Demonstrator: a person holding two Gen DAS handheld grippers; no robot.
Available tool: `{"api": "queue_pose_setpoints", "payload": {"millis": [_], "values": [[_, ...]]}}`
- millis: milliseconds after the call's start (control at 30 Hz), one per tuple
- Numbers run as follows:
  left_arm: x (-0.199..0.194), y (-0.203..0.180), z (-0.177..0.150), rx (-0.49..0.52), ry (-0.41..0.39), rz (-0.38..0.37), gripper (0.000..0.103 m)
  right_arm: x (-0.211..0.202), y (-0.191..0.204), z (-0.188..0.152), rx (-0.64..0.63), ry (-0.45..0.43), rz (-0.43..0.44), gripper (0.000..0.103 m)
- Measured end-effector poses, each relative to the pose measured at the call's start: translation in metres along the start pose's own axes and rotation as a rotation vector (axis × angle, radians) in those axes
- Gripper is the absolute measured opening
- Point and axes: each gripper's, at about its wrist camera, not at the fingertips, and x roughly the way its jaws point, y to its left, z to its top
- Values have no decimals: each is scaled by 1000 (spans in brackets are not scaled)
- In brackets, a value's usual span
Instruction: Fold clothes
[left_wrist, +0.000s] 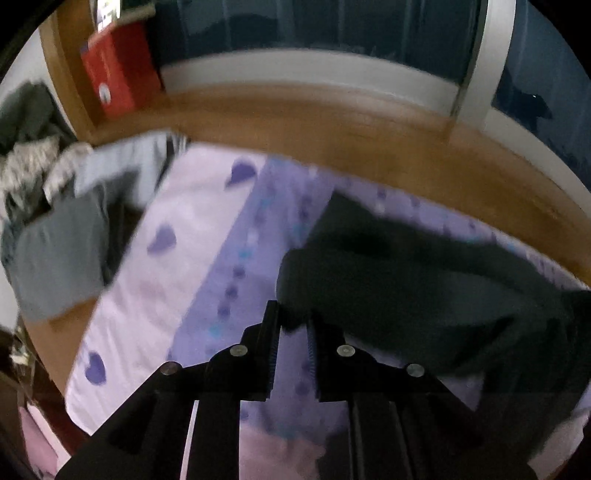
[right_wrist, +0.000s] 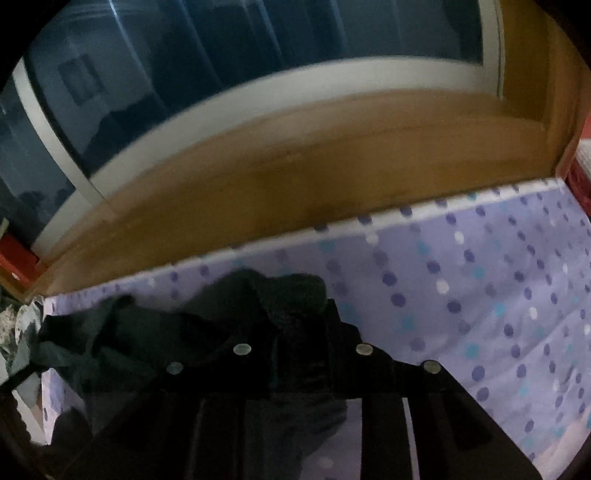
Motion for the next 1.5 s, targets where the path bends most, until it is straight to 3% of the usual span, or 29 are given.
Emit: {"api": "queue_pose_setpoints", "payload": {"millis": [100,133,200,267,367,433,500,600,733,800,933,1100,1167,1200,1233,1300,1500], "values": [[-27,7,-24,5,-36,-84,15,-13,-11,-12,17,7,1,33],[-41,5,-32,17,-64,-107,20,-20,-15,-16,22,-1,2,37],[-67,-2,-43,65,-122,-147,28,-33,-24,-23,42,-25,14,56],[-94,-19,-54,140,-175,-184,34,-42,-33,-29,68,-42,45,61],[-126,-61,-71,296,-245,-172,44,-42,-41,-39,79,14,139,61],[-135,-97,-87,382,-245,-209,60,-37,-40,-46,73,45,175,61],[-142,-135,-103,468,-241,-251,61,-29,-35,-47,48,66,186,61],[-130,-192,-135,565,-165,-284,61,-20,-31,-44,30,89,224,61],[-109,-247,-173,673,-104,-246,61,-10,-25,-38,-3,119,275,61],[-89,-263,-183,692,-75,-159,61,-4,-25,-36,-24,141,282,61],[-48,-270,-194,666,-18,1,61,8,-28,-33,-47,178,297,61],[-33,-272,-197,603,-33,36,61,31,-31,-31,-17,196,340,63],[-31,-271,-192,568,-41,12,54,40,-30,-31,-2,195,363,61],[-30,-271,-189,550,-33,-18,30,39,-29,-30,-2,192,378,41],[-27,-271,-186,533,-20,-42,19,38,-28,-30,-2,189,394,25],[-33,-271,-181,502,-30,-60,9,35,-27,-30,-2,180,425,11],[-97,-273,-180,486,-120,-179,8,-48,-65,-26,-10,-7,512,8]]}}
